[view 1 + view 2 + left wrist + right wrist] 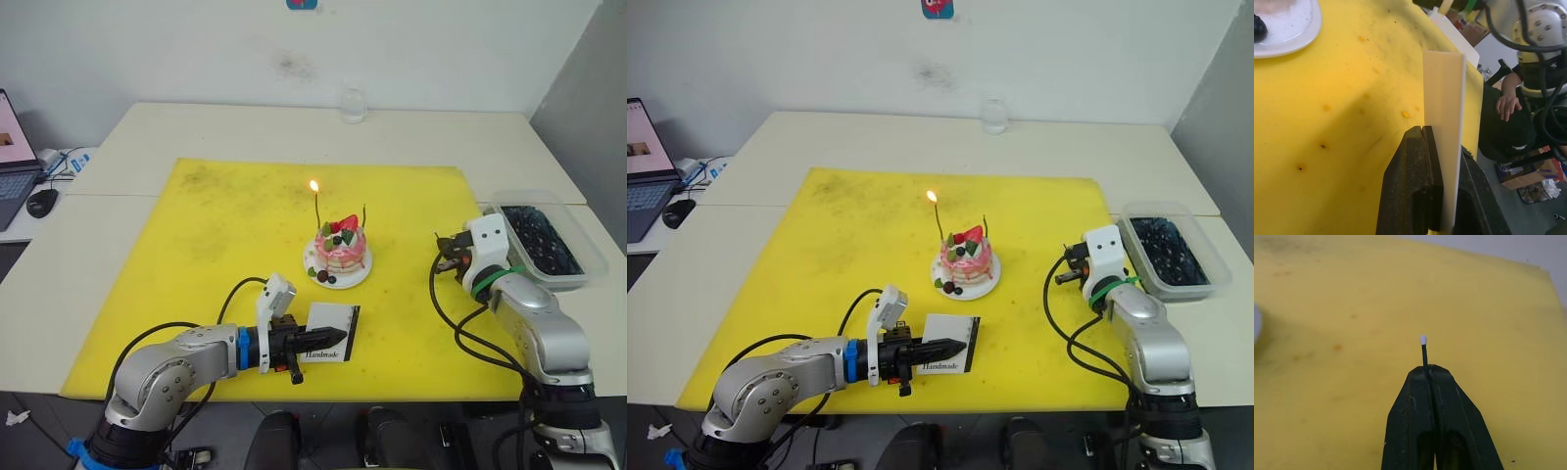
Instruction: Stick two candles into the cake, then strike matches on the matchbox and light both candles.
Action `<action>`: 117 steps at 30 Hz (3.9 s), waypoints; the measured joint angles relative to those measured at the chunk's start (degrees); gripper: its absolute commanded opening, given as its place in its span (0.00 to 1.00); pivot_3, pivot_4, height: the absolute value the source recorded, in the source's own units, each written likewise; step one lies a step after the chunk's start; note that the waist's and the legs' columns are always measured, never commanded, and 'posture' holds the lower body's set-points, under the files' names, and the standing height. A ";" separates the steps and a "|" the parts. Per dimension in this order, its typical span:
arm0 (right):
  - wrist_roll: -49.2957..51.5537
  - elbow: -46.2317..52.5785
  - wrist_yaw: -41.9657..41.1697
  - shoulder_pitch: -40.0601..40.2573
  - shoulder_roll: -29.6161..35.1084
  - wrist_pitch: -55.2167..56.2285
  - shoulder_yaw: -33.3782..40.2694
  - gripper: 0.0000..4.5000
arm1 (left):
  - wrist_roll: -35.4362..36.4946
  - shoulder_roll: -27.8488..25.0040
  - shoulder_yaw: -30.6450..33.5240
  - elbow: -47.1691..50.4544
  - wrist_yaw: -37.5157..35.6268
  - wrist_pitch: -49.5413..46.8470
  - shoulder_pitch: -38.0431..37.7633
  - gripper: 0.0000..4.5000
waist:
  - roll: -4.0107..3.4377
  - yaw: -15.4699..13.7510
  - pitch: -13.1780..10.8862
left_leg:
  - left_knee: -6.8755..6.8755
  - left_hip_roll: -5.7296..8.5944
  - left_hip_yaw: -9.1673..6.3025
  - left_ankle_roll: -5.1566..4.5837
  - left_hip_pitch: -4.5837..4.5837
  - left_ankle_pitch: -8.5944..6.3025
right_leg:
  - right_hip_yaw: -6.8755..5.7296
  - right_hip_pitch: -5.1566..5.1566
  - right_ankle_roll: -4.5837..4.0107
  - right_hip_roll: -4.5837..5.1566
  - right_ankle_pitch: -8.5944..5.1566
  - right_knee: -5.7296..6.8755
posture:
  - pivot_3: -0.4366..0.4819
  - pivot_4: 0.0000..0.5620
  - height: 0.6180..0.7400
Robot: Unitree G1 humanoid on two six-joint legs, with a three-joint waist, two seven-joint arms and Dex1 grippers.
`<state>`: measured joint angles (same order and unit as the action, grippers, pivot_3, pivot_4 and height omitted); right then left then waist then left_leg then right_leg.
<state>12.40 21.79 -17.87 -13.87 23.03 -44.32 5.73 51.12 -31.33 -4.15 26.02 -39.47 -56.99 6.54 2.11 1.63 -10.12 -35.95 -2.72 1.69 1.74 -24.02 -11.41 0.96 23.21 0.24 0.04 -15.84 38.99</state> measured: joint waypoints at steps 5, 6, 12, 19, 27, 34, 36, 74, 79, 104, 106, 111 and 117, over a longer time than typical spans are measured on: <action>4.66 16.37 0.45 4.82 0.61 -9.66 2.73 0.01 | -0.60 -0.13 -0.15 -1.03 -0.63 0.11 0.74 0.00 | 0.00 -0.04 0.00 | 0.00 -0.04 -0.01 0.00 -0.01 0.00 | -0.01 0.01 0.00 0.05 0.00 0.00 | 0.48 0.27 1.00; 5.26 19.62 0.57 6.40 0.64 -11.31 3.43 0.01 | -0.62 -0.12 -0.20 -1.03 -0.79 0.10 0.91 0.00 | 0.00 -0.04 0.00 | 0.00 -0.03 -0.02 0.00 0.00 0.00 | -0.03 0.00 0.00 0.07 0.00 0.00 | 0.48 0.27 1.00; 8.03 30.93 0.65 19.69 0.54 -15.18 3.60 0.01 | -0.70 -0.12 -0.39 -1.07 -1.18 0.07 0.93 0.00 | 0.00 -0.04 0.00 | 0.02 -0.02 0.01 0.01 0.00 -0.01 | -0.02 0.01 -0.02 0.12 -0.02 -0.03 | 0.48 0.27 1.00; 5.59 32.21 1.00 30.34 0.49 -8.12 -1.05 0.01 | -0.67 0.02 -0.63 -0.81 -1.16 -0.11 0.93 0.00 | 0.01 0.02 0.01 | 0.00 -0.03 -0.02 0.01 0.06 0.00 | -0.03 -0.01 -0.18 0.14 -0.11 -0.02 | 0.48 0.27 1.00; 2.08 26.70 1.69 33.54 -0.73 2.13 -3.24 0.01 | -0.67 0.00 -0.83 -0.80 -1.25 -0.22 1.78 0.00 | 0.01 0.01 0.01 | 0.00 -0.02 -0.01 0.01 0.05 -0.01 | -0.02 -0.01 -0.18 0.14 -0.11 -0.05 | 0.48 0.27 1.00; 1.70 25.10 1.61 34.74 -1.13 6.15 -4.59 0.01 | -0.67 -0.09 -1.20 -1.17 -2.02 -0.31 2.55 0.00 | 0.01 0.00 0.01 | 0.02 -0.02 -0.02 0.01 0.04 -0.01 | -0.04 0.00 -0.14 0.14 -0.09 -0.05 | 0.48 0.27 1.00; 1.75 24.74 1.66 35.32 -1.54 6.41 -4.60 0.01 | -0.69 -0.23 -1.21 -1.20 -2.44 -0.31 2.55 0.00 | 0.01 0.00 0.01 | 0.02 -0.02 -0.02 0.01 0.04 -0.01 | -0.03 0.00 -0.14 0.14 -0.09 -0.05 | 0.48 0.27 1.00; -2.92 11.54 -1.94 36.55 -4.04 27.14 -7.05 0.36 | -1.96 -1.05 -1.66 -1.14 -4.08 0.36 0.31 0.00 | 0.01 -0.12 0.01 | 0.01 -0.03 -0.02 0.01 0.05 -0.01 | -0.03 -0.02 -0.42 0.16 -0.25 -0.03 | 0.48 0.27 1.00; -3.77 11.54 -1.85 36.83 -4.04 27.41 -7.12 0.36 | -2.02 -1.05 -1.66 -1.14 -4.53 0.49 0.32 0.00 | 0.01 -0.12 0.02 | 0.01 -0.03 -0.02 0.01 0.05 -0.01 | -0.04 -0.02 -0.42 0.16 -0.25 -0.03 | 0.48 0.27 1.00; -1.82 22.46 -4.30 33.28 2.01 19.34 -4.80 0.00 | 1.77 3.52 -0.11 -1.10 0.40 -2.97 5.58 0.00 | 0.06 -0.22 0.06 | -0.06 0.01 0.00 0.01 0.06 0.00 | -0.01 -0.04 0.01 0.16 0.00 0.00 | 0.48 0.27 1.00; -0.23 26.90 -5.54 29.13 5.68 15.38 -3.07 0.00 | 3.68 5.34 0.39 -1.13 2.61 -4.34 8.05 0.00 | 0.08 -0.23 0.07 | -0.10 0.03 -0.05 0.00 0.06 0.00 | -0.04 -0.07 0.07 0.12 0.04 0.00 | 0.48 0.27 1.00; 3.79 32.76 -9.87 20.11 15.45 6.11 -1.11 0.00 | 7.00 7.82 1.54 -2.02 6.97 -7.85 12.98 0.00 | 0.08 -0.23 0.07 | -0.07 0.09 -0.06 0.00 0.04 0.00 | -0.03 -0.07 0.08 -0.04 0.04 -0.02 | 0.48 0.27 1.00; 6.59 34.60 -15.08 12.79 23.98 0.72 -2.91 0.00 | 9.10 9.34 2.28 -3.91 10.87 -10.47 16.41 0.00 | 0.12 -0.22 0.05 | -0.07 0.13 -0.06 0.00 0.00 0.00 | -0.04 -0.07 0.08 -0.12 0.03 -0.05 | 0.48 0.27 1.00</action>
<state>18.99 56.39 -32.96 -1.07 47.01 -43.60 2.82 60.21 -21.99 -1.87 22.11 -28.60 -67.46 22.95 2.24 1.40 -10.08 -36.02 -2.59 1.63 1.74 -24.01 -11.41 0.92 23.14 0.32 -0.08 -15.81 38.94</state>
